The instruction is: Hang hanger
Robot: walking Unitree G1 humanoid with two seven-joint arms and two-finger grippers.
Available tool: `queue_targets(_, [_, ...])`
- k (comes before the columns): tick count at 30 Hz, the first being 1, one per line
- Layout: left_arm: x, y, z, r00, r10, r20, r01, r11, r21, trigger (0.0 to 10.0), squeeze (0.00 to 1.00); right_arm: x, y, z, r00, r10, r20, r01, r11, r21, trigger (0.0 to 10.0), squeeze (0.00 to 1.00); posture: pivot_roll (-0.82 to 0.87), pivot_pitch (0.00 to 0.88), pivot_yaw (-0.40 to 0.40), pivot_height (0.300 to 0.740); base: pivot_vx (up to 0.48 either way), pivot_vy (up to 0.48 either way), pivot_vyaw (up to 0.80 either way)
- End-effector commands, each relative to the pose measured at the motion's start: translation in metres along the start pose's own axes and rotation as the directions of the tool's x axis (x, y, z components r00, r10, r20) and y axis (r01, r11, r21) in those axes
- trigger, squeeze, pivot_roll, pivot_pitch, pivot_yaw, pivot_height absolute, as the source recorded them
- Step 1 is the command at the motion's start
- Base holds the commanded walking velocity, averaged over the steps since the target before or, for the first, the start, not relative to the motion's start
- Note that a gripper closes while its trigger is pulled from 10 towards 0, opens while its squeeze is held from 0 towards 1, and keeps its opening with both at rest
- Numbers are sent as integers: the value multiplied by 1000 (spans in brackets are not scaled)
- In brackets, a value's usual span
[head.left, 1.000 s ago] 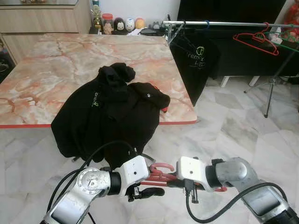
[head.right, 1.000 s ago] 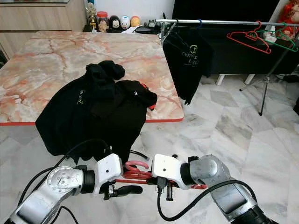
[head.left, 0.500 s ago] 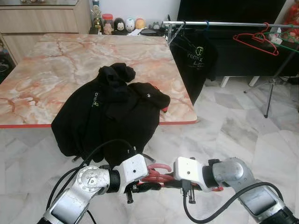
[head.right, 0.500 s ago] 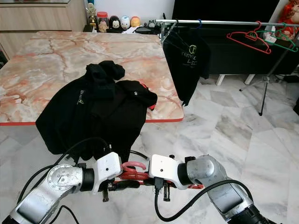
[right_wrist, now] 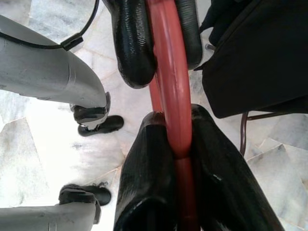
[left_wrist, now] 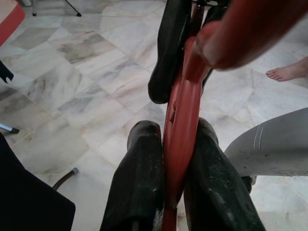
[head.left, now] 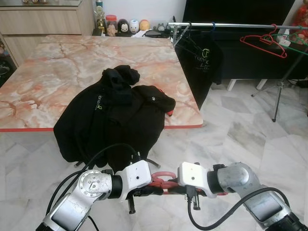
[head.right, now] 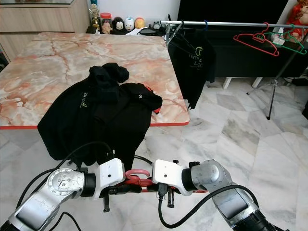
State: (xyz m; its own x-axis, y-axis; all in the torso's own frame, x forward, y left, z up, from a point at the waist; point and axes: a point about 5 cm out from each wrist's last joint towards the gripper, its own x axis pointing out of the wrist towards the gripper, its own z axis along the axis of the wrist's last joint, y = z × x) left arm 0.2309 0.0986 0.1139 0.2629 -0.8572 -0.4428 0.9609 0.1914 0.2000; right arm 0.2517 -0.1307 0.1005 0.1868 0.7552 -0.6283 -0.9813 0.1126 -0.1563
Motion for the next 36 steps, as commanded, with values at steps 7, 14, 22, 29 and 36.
queue_targets(7, [0, -2, -5, 1000, -4, -30, 4, 1000, -20, 0, 0, -7, -12, 8, 997, -64, 42, 64, 998, -2, 10000, 1000, 59, 0, -75, 740, 0, 0, 0])
queue_targets(14, [-14, 5, -13, 994, 9, -106, -8, 1000, 12, 0, 0, -8, -6, 7, 999, -3, 36, 3, 1000, -11, 10000, 1000, 65, 0, -78, 740, 0, 0, 0])
queue_targets(22, [-32, 16, -23, 975, 53, -215, -37, 996, 77, 0, 0, -16, -13, 0, 1000, -24, -18, 23, 999, -23, 10000, 1000, 67, 0, -81, 740, 0, 0, 0])
queue_targets(29, [-59, 33, -45, 929, 202, -309, -186, 979, 82, 0, 0, -34, -46, -21, 949, -298, -100, 303, 952, 44, 10000, 1000, 67, 0, -81, 740, 0, 0, 0])
queue_targets(36, [-78, 33, -103, 817, 341, -465, -383, 924, 6, 0, 0, -52, -78, -71, 646, -670, -365, 763, 576, 293, 10000, 0, 66, 0, -71, 740, 0, 0, 0])
